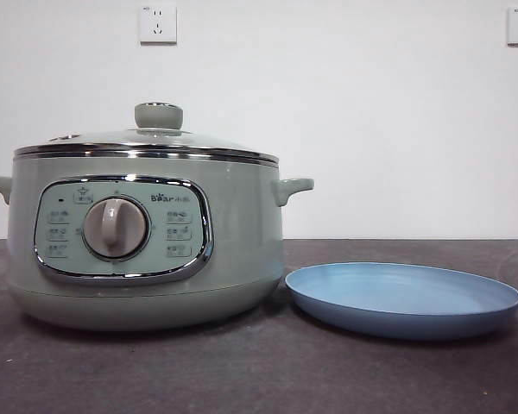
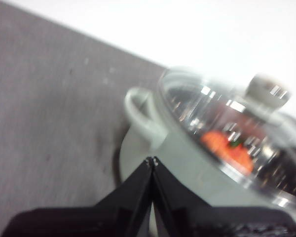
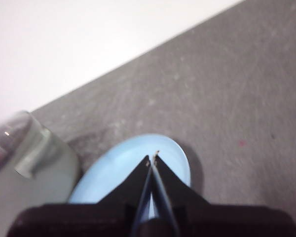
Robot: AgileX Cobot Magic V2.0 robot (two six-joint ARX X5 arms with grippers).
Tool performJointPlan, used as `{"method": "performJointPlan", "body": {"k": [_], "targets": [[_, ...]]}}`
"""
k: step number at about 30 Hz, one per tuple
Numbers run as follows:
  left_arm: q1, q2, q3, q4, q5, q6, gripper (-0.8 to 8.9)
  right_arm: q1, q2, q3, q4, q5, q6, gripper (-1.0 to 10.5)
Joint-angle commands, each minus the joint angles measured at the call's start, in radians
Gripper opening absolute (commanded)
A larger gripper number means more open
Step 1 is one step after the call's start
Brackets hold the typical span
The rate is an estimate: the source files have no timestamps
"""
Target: Take the pumpkin out from the steamer,put the pumpkin in the blue plate,close the lid
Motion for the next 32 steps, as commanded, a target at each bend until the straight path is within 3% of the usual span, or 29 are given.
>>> {"method": "performJointPlan", "body": {"k": [1, 11, 18, 24, 28, 30, 32], "targets": [[0.003, 0.063, 0.06, 0.009, -0.002, -0.003, -0.08, 0.001, 0.058, 0.069, 0.012, 0.003, 0.006, -0.1], [0.003, 0.353, 0.291, 0.009, 0.018, 0.08, -0.08, 0.001, 0.315, 0.318, 0.012, 0.002, -0.135, -0.1], [0.002, 0.554, 0.465, 0.002, 0.153, 0.205, -0.08, 0.001, 0.503, 0.481, 0.002, -0.011, -0.203, 0.0], [0.0, 0.685, 0.561, -0.022, 0.301, 0.235, -0.08, 0.001, 0.657, 0.599, -0.048, -0.161, -0.298, 0.0], [-0.005, 0.726, 0.574, -0.021, 0.346, 0.234, 0.03, 0.001, 0.724, 0.625, -0.048, -0.28, -0.342, 0.0], [-0.011, 0.729, 0.574, -0.03, 0.338, 0.234, 0.91, 0.001, 0.743, 0.625, -0.048, -0.293, -0.342, 0.5], [-0.017, 0.729, 0.574, -0.029, 0.335, 0.231, 3.1, 0.001, 0.758, 0.625, -0.051, -0.29, -0.341, 2.1]]}}
